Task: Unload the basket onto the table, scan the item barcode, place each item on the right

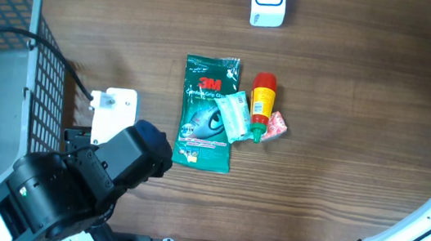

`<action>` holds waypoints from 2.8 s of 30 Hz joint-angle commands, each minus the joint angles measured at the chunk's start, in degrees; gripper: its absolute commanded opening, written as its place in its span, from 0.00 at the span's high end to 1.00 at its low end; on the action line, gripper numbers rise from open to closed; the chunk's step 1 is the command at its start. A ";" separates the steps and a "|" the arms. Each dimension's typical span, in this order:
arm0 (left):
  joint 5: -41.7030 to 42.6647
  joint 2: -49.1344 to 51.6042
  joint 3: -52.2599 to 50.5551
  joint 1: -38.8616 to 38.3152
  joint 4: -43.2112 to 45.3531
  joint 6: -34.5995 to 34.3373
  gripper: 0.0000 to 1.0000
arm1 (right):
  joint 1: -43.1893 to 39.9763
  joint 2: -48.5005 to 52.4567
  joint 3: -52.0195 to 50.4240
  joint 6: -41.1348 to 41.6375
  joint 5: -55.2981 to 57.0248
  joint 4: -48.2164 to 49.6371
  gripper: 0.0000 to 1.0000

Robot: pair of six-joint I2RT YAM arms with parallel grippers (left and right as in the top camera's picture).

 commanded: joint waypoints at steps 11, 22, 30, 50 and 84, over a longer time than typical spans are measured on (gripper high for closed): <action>-0.74 -0.09 -0.11 -0.11 0.15 -0.96 0.00 | 0.61 -11.47 9.31 -1.07 -4.90 -1.36 0.00; -0.74 -0.09 -0.11 -0.11 0.15 -0.96 0.00 | 16.94 -32.02 10.40 7.91 -25.73 -11.50 0.00; -0.09 -2.40 0.17 0.11 4.02 -0.74 0.00 | 35.60 -28.89 5.07 6.21 -45.09 -18.73 0.00; -0.09 -2.19 0.17 0.11 4.02 -0.74 0.00 | 40.96 -3.89 -6.45 -12.09 -69.64 -10.51 0.01; -0.09 -2.19 0.15 0.11 4.02 -0.74 0.00 | 44.35 1.66 -31.78 -3.56 -70.34 21.84 0.39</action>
